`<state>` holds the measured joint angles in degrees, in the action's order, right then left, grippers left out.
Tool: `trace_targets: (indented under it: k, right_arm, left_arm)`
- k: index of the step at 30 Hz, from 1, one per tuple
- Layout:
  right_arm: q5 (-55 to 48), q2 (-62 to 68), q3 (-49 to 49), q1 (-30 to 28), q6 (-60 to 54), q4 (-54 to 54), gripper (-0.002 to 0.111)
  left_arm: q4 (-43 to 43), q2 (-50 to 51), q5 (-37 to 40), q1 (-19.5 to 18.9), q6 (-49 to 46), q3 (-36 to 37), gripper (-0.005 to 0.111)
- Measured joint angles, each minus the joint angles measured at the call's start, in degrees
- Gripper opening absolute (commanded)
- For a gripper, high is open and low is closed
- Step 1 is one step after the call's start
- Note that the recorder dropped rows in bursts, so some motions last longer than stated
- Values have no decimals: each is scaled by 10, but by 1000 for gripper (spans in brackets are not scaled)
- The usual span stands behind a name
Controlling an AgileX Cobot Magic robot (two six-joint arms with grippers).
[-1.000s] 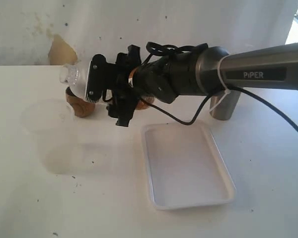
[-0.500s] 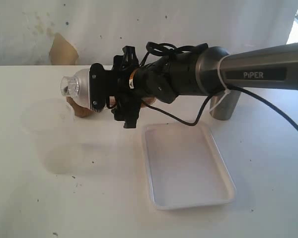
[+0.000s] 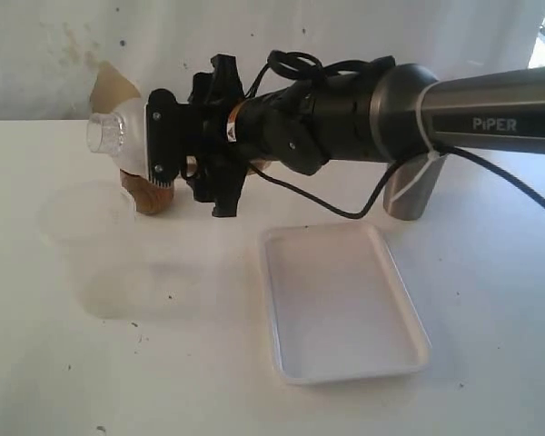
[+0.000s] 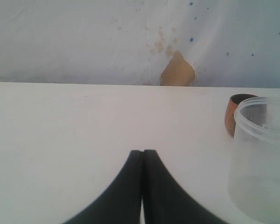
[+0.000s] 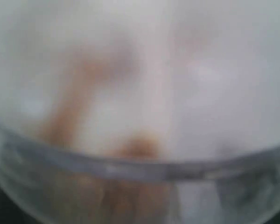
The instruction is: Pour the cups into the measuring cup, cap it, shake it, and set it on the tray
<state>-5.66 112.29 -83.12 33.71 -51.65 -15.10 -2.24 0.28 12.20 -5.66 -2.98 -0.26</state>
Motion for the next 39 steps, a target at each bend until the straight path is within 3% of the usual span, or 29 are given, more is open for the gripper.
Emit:
trace_targets:
  k: [6, 11, 19, 27, 39]
  right_arm:
    - [23, 0, 0, 0, -2, 0, 0]
    - [23, 0, -3, 0, 75, 0, 0]
    - [-84, 7, -74, 0, 151, 0, 0]
    - [-95, 32, -80, 0, 156, -1, 0]
    - [-88, 38, -80, 19, 156, -156, 0]
  left_arm:
    - [0, 0, 0, 0, 0, 0, 0]
    - [0, 0, 0, 0, 0, 0, 0]
    - [0, 0, 0, 0, 0, 0, 0]
    - [0, 0, 0, 0, 0, 0, 0]
    - [0, 0, 0, 0, 0, 0, 0]
